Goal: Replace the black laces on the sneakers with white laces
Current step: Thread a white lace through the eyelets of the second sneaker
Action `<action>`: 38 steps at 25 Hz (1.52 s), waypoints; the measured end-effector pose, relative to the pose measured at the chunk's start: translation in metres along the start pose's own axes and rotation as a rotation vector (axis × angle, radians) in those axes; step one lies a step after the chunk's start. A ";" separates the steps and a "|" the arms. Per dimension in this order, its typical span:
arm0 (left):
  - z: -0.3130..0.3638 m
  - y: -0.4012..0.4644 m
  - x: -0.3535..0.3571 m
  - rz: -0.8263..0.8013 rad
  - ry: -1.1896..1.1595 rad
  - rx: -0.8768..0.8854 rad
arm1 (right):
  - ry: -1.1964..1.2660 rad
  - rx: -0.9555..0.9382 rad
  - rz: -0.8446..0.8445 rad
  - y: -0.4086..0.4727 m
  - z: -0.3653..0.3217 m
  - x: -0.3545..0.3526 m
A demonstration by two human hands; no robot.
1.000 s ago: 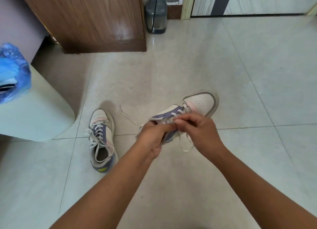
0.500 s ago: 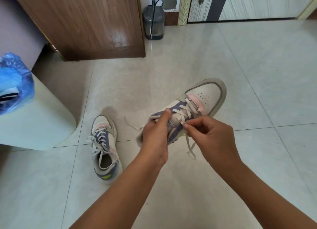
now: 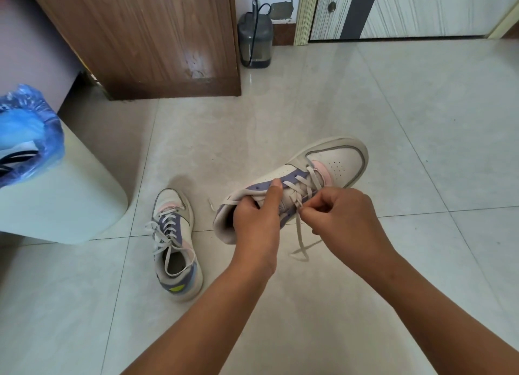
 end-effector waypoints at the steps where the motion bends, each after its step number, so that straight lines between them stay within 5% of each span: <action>1: -0.001 0.000 -0.001 0.008 -0.003 -0.003 | -0.019 -0.005 -0.017 -0.001 -0.002 0.001; 7: 0.001 -0.001 0.000 0.017 0.049 0.012 | 0.013 0.009 -0.034 0.001 0.000 0.004; 15: 0.004 0.003 -0.001 -0.016 0.190 0.046 | 0.571 0.295 -0.067 -0.001 0.030 0.028; 19: 0.007 0.006 -0.003 -0.049 0.217 0.050 | 0.308 0.092 -0.027 0.000 0.023 0.027; 24: 0.007 0.009 0.000 -0.148 0.365 0.002 | -0.304 -0.476 0.362 0.000 0.000 0.005; 29: 0.004 0.012 0.002 -0.219 0.398 -0.138 | -0.379 -0.707 0.430 -0.001 -0.007 -0.001; 32: -0.003 0.013 -0.003 -0.261 0.451 -0.283 | -0.322 -0.710 0.388 -0.002 -0.004 0.006; 38: -0.005 0.014 -0.003 -0.340 0.599 -0.263 | -0.158 -0.577 0.146 0.006 0.015 0.023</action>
Point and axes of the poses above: each hand's wrist, its own y-axis towards the middle knuckle, its own x-axis out of the palm, z = x × y, the point moved 8 cm from there along y, towards the middle knuckle, and after that the axes turned 9 degrees about -y, right-handed, at the moved point
